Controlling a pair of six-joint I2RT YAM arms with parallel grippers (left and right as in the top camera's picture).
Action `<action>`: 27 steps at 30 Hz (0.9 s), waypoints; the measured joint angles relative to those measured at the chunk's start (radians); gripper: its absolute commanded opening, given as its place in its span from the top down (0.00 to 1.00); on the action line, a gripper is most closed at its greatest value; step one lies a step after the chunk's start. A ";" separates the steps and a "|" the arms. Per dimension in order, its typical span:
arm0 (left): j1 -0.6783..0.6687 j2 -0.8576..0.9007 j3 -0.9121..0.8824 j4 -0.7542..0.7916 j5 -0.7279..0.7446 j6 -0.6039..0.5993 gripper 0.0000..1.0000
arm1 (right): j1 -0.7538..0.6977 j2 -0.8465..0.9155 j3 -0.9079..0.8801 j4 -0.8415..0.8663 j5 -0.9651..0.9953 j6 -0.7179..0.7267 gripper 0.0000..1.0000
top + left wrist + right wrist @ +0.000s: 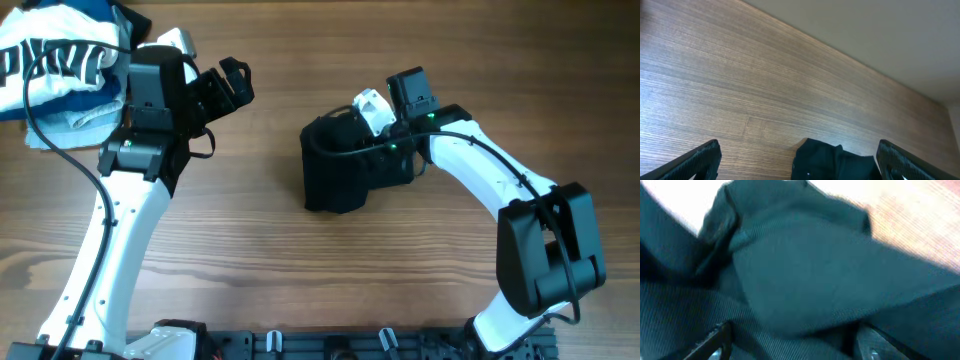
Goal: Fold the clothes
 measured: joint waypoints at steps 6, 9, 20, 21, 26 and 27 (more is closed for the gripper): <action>0.000 0.000 0.000 0.000 0.000 0.000 0.00 | 0.000 0.000 0.000 -0.039 -0.021 -0.008 0.71; 0.000 0.000 0.000 0.000 0.000 0.000 0.00 | -0.001 -0.006 0.002 -0.040 -0.022 0.013 0.96; 0.000 0.000 0.000 0.000 -0.019 0.000 0.00 | -0.076 -0.144 0.041 -0.046 0.001 0.134 0.96; 0.000 0.000 0.000 0.000 -0.023 0.000 0.00 | -0.102 -0.146 0.047 -0.047 0.001 0.143 0.96; 0.000 0.010 0.000 0.000 -0.026 0.000 0.00 | -0.233 -0.146 0.052 -0.082 0.005 0.170 0.96; 0.000 0.015 0.000 0.000 -0.026 0.000 0.00 | -0.250 -0.145 0.052 -0.091 0.005 0.170 0.96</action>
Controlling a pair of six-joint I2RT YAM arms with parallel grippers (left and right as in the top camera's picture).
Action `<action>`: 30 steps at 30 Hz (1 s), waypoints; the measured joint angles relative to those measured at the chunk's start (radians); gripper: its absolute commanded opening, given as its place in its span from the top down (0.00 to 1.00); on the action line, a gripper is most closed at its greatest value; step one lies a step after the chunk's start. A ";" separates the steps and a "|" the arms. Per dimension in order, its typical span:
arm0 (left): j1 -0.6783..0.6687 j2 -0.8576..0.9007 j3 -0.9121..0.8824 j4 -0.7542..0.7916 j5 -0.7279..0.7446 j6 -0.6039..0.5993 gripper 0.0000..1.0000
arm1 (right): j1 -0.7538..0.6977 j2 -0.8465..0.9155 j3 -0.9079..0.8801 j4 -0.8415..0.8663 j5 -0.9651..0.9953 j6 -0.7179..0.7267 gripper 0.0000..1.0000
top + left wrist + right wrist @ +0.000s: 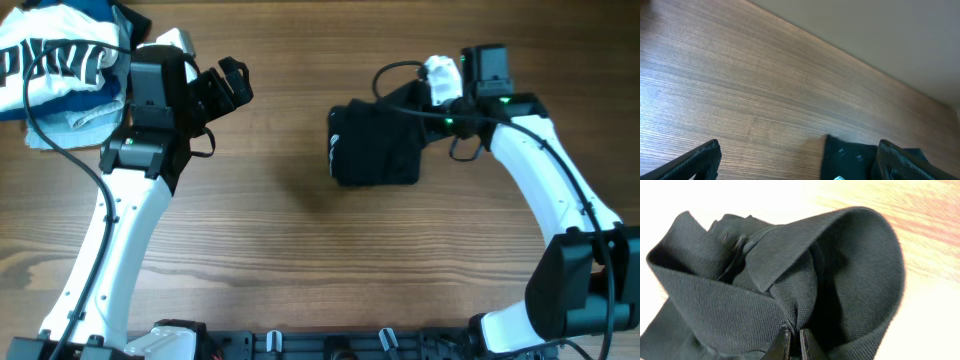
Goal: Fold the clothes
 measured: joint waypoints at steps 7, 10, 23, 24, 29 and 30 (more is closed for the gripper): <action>0.000 0.035 0.000 0.000 0.000 0.000 0.00 | -0.033 0.105 0.000 -0.020 0.000 0.007 0.33; 0.000 0.048 0.000 0.000 0.000 0.000 0.00 | -0.034 0.161 0.000 -0.027 0.003 0.014 0.14; 0.000 0.050 0.000 0.015 0.000 0.001 0.00 | 0.057 0.087 0.237 -0.119 -0.135 -0.143 0.16; 0.000 0.050 0.000 0.015 0.000 0.009 0.00 | 0.083 0.091 0.225 -0.125 -0.141 -0.166 0.17; 0.000 0.050 0.000 0.018 0.000 0.013 0.00 | 0.110 0.174 0.221 -0.124 -0.147 -0.216 0.36; 0.000 0.050 0.000 0.018 0.000 0.014 0.00 | 0.110 0.193 0.219 -0.128 -0.147 -0.216 0.36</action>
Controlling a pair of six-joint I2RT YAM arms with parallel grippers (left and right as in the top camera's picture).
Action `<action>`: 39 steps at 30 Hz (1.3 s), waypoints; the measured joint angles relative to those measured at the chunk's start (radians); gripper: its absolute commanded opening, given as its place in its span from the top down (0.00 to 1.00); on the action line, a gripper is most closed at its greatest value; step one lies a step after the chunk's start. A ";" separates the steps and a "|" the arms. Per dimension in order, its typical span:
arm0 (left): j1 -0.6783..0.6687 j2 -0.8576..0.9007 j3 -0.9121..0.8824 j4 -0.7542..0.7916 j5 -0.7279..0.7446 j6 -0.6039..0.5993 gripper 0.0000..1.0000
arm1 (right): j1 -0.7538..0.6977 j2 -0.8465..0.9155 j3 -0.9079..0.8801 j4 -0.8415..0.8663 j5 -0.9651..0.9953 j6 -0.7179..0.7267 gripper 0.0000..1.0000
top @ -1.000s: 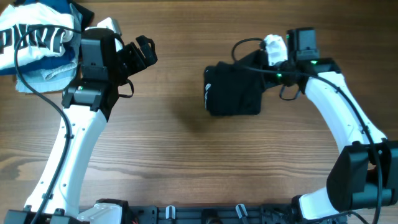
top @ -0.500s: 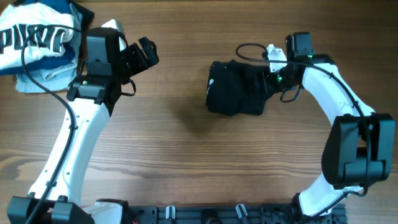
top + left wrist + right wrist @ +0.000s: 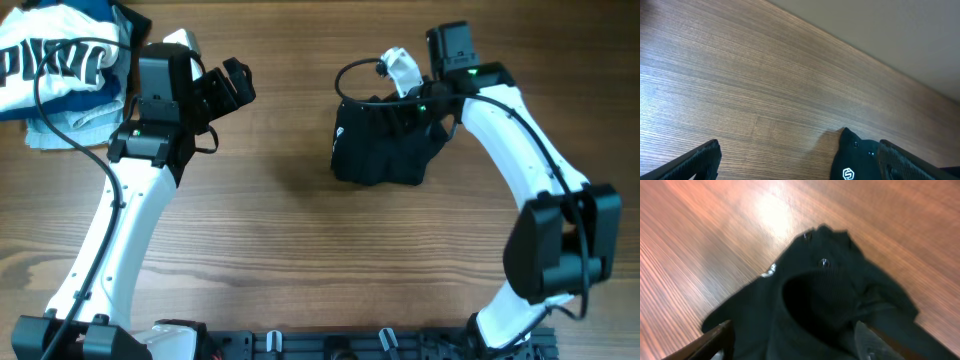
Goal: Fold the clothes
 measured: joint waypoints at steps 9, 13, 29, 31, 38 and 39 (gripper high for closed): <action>0.000 0.000 0.000 0.001 0.000 0.001 0.00 | 0.000 0.032 -0.010 -0.005 -0.003 -0.026 0.72; 0.000 0.000 0.000 0.001 0.000 0.001 0.00 | 0.000 0.032 -0.010 -0.008 -0.015 -0.034 0.96; 0.000 0.000 0.000 -0.004 0.000 0.001 0.00 | -0.101 -0.025 -0.131 -0.317 0.133 0.457 0.84; 0.000 0.000 0.000 -0.004 0.000 0.001 0.00 | -0.101 -0.025 -0.208 -0.275 0.144 0.497 0.45; 0.000 0.000 0.000 -0.004 0.000 0.001 0.00 | -0.101 -0.025 -0.278 -0.253 0.151 0.555 0.31; 0.000 0.000 0.000 -0.004 0.000 0.001 0.00 | -0.103 -0.025 -0.268 -0.253 0.151 0.557 0.31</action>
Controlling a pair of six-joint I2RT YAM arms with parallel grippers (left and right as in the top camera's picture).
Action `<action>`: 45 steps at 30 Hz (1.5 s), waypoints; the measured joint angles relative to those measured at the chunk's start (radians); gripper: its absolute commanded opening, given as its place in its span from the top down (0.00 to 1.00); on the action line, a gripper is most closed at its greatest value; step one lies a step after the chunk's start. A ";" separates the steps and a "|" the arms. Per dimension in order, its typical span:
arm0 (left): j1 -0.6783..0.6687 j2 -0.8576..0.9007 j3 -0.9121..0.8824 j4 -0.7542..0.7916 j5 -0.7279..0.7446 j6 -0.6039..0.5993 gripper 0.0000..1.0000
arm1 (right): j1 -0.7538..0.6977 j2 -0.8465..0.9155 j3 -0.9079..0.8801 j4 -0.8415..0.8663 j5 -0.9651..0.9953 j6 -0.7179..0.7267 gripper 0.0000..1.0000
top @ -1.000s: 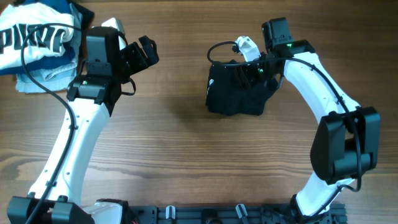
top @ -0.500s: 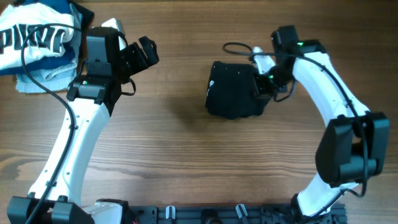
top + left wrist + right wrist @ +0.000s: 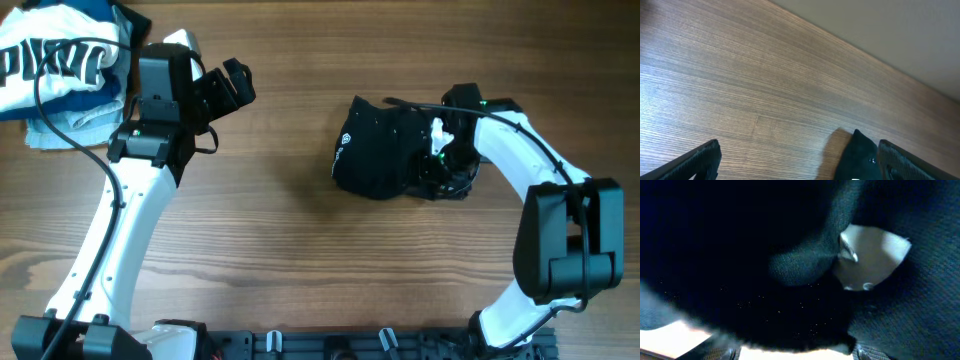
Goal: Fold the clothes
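Observation:
A black garment [image 3: 385, 160] lies bunched on the wooden table, right of centre, with a small white logo on its left edge. My right gripper [image 3: 441, 166] is down against its right side. In the right wrist view, dark fabric [image 3: 765, 280] and a white label [image 3: 872, 255] fill the frame; the right gripper [image 3: 795, 352] is open, its fingers spread at the bottom corners. My left gripper [image 3: 226, 84] hangs open above the table's left part, away from the garment. In the left wrist view, the left gripper [image 3: 802, 162] is wide open and the garment's tip [image 3: 860, 157] shows near its right finger.
A pile of clothes [image 3: 60, 60], white with dark lettering over blue, sits at the table's far left corner. Bare wood [image 3: 300, 250] lies between the arms and toward the front edge. The table's far edge [image 3: 850, 47] shows in the left wrist view.
My right gripper was open above the garment's upper right; now it is low against the garment's right side, with fabric filling its view. The garment has spread a little rightward. The left arm is unmoved.
First my right gripper was down in the garment near the table's middle. Then it was shut on the fabric and the garment lay farther right. Later it was open above the bundle. Now it presses at the bundle's right side. The left gripper stayed open.

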 measured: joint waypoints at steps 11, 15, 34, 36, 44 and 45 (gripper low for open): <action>0.000 0.000 0.000 0.000 0.000 0.045 0.00 | -0.015 -0.235 0.182 0.043 0.045 -0.003 0.18; 0.000 0.000 0.000 0.000 0.000 0.046 0.00 | -0.015 -0.233 0.185 0.103 0.058 -0.014 0.25; 0.000 0.000 0.000 -0.003 -0.004 0.049 0.00 | 0.034 0.251 0.162 0.518 -0.155 -0.008 0.96; 0.000 0.000 0.000 -0.004 -0.004 0.055 0.00 | 0.034 0.251 0.161 0.533 -0.163 -0.009 0.87; -0.025 0.077 0.000 0.001 0.093 0.201 0.00 | 0.021 0.044 0.161 0.533 -0.191 -0.012 0.19; -0.035 0.095 0.000 0.005 0.116 0.225 0.00 | 0.011 -0.014 0.163 0.528 -0.193 -0.013 0.15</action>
